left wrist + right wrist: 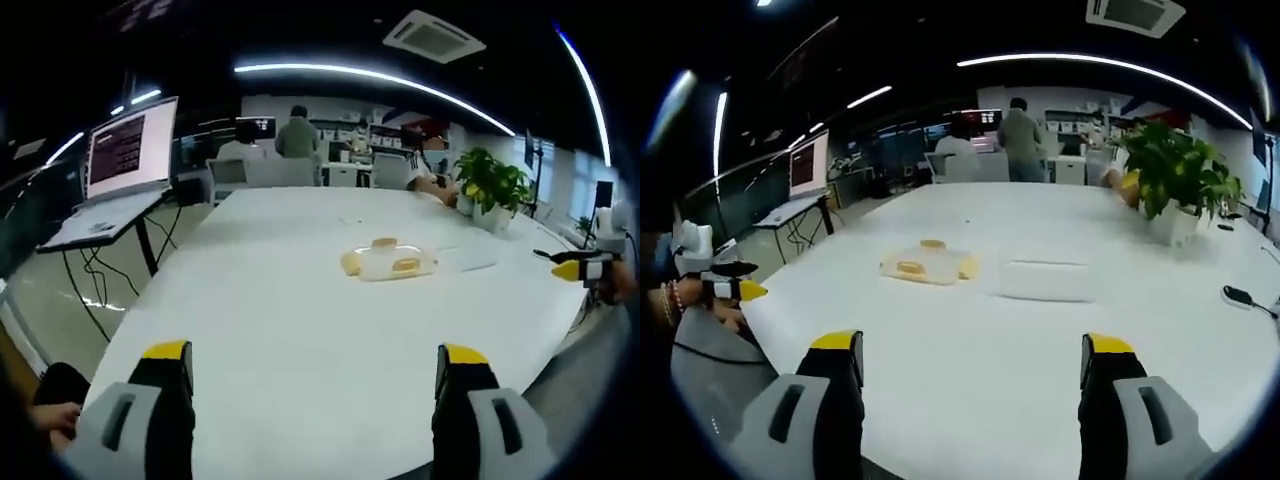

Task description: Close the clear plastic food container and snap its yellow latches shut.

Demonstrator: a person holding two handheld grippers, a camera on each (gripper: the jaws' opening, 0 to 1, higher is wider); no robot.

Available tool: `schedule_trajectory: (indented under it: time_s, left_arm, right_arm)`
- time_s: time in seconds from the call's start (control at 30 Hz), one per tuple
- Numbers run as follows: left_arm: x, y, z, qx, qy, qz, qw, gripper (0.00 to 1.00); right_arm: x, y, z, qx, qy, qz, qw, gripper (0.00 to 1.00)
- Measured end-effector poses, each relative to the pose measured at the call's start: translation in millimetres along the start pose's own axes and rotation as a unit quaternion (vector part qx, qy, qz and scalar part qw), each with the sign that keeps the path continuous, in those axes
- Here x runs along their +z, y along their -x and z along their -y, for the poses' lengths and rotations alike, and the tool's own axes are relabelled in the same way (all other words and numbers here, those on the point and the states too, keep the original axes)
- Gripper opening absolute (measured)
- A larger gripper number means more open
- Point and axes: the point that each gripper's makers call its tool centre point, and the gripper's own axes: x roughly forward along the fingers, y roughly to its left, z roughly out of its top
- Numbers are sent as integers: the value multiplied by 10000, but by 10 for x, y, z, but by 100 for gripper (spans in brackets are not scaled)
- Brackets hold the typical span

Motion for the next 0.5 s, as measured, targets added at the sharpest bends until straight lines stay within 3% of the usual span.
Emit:
schedule_trajectory:
  time_s: [0.17, 0.23, 0.3, 0.37, 0.5]
  left_arm:
    - [15, -13, 26, -87, -25, 49, 9999, 99]
    - [-109, -33, -32, -53, -9, -277, 9996, 99]
    - [-4, -27, -15, -174, 377, 45, 9991, 99]
    - [141, -4, 15, -359, 681, 417, 9962, 99]
    - [112, -9, 29, -442, 586, 336, 9967, 99]
  right_arm:
    - [30, 32, 63, -174, -46, 100, 9998, 87]
    - [55, 32, 93, -182, -212, 182, 9994, 87]
    - [25, 53, 103, -191, -512, 203, 9983, 87]
    - [7, 58, 161, -329, -537, 163, 9979, 87]
    - [12, 74, 147, -477, -306, 122, 9983, 86]
